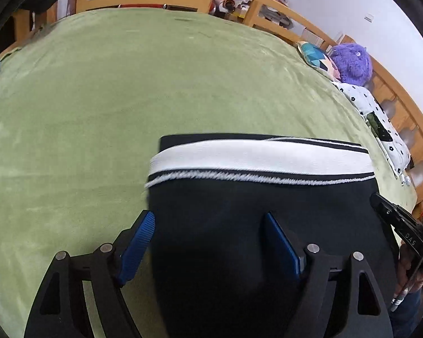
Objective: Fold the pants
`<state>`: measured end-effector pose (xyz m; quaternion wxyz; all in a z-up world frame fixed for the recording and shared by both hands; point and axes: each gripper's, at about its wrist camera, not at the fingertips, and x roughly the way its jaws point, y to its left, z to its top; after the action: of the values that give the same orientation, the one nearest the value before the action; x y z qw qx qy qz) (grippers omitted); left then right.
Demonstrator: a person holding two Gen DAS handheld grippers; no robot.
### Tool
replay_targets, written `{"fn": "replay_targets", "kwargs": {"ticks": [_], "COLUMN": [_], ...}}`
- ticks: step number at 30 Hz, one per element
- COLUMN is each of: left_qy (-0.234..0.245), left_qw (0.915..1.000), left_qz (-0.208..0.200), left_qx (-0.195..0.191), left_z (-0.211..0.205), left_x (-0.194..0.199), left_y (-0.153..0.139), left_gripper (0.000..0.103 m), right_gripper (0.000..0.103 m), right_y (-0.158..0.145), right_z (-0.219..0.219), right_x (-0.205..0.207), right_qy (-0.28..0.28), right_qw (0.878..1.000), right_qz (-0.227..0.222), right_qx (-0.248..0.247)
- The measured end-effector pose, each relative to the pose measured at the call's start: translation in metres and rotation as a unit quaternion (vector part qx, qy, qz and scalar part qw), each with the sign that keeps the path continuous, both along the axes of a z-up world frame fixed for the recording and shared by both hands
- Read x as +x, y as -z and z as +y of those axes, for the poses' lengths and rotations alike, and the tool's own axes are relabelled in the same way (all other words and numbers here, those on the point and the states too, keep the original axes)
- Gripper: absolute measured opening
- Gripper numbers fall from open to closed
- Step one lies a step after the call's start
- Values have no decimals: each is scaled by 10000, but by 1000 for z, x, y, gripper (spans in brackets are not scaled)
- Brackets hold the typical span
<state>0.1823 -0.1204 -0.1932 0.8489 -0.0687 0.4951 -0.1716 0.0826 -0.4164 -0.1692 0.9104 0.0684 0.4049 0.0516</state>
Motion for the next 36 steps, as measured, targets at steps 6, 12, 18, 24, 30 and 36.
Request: {"fn": "replay_targets", "kwargs": {"ticks": [6, 12, 18, 24, 30, 36], "left_qy": [114, 73, 87, 69, 47, 307], "left_qw": [9956, 9879, 9860, 9844, 9832, 9871], "left_qz": [592, 971, 1015, 1051, 768, 197], "left_qx": [-712, -1211, -1320, -1409, -1655, -1562], "left_z": [35, 39, 29, 22, 36, 42], "left_x": [-41, -62, -51, -43, -48, -36], "left_y": [11, 32, 45, 46, 21, -23], "left_gripper": [76, 76, 73, 51, 22, 19], "right_gripper": [71, 71, 70, 64, 47, 27], "right_y": [-7, 19, 47, 53, 33, -2], "right_z": [-4, -33, -36, -32, -17, 5], "right_x": [-30, -59, -43, -42, -54, -56], "right_qy": [313, 419, 376, 350, 558, 643], "right_qw": [9991, 9893, 9699, 9654, 9782, 9822], "right_qz": [267, 688, 1093, 1149, 815, 429], "right_qx": [142, 1213, 2143, 2313, 1825, 1713]}}
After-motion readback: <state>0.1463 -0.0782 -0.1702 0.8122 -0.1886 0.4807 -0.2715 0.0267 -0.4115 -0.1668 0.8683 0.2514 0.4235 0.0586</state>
